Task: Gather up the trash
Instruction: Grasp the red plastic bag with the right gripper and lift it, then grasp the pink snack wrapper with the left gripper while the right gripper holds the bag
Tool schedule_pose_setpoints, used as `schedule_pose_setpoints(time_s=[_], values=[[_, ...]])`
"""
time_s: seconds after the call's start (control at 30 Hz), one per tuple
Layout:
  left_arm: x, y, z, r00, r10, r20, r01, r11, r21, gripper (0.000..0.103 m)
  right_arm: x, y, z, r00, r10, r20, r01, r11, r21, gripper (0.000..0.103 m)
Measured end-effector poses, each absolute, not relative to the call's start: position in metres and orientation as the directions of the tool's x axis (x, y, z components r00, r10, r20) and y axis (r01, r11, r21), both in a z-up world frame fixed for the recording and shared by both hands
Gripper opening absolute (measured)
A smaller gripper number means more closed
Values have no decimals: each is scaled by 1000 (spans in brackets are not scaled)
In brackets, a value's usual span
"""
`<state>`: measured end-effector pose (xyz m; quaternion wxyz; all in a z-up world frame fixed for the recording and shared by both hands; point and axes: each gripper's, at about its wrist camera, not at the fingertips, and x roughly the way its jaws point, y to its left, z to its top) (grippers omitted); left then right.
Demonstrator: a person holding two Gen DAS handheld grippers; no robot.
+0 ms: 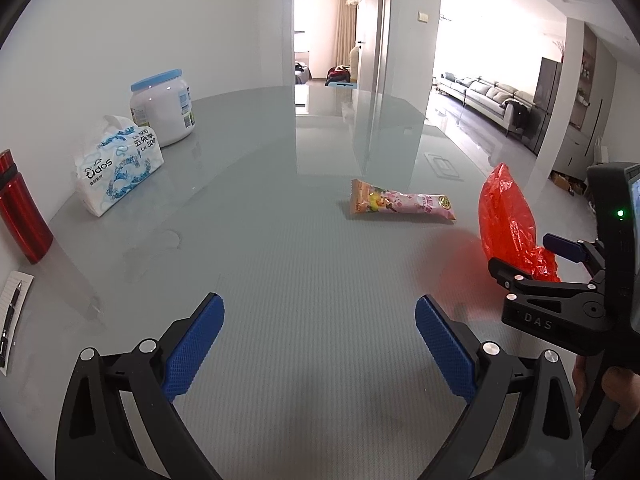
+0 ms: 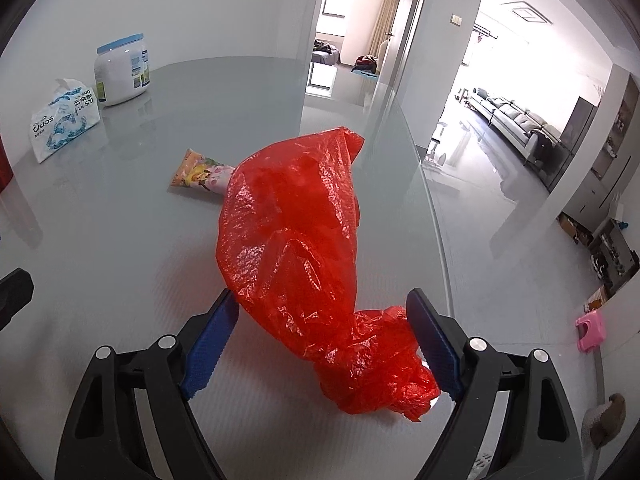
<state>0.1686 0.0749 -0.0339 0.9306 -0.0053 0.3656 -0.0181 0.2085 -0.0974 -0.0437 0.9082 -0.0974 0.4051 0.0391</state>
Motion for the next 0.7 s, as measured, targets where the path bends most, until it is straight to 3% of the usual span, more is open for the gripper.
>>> schedule_pose_setpoints(time_s=[0.13, 0.27, 0.7], values=[[169, 75, -35, 730, -40, -682, 30, 999, -26, 95, 213, -96, -50, 649, -4, -761, -159, 977, -141, 51], [170, 75, -39, 722, -46, -691, 34, 999, -31, 95, 208, -99, -47, 660, 32, -751, -164, 981, -102, 36], [199, 51, -39, 717, -88, -691, 98, 995, -25, 95, 148, -147, -11, 716, 167, -678, -100, 985, 138, 32]])
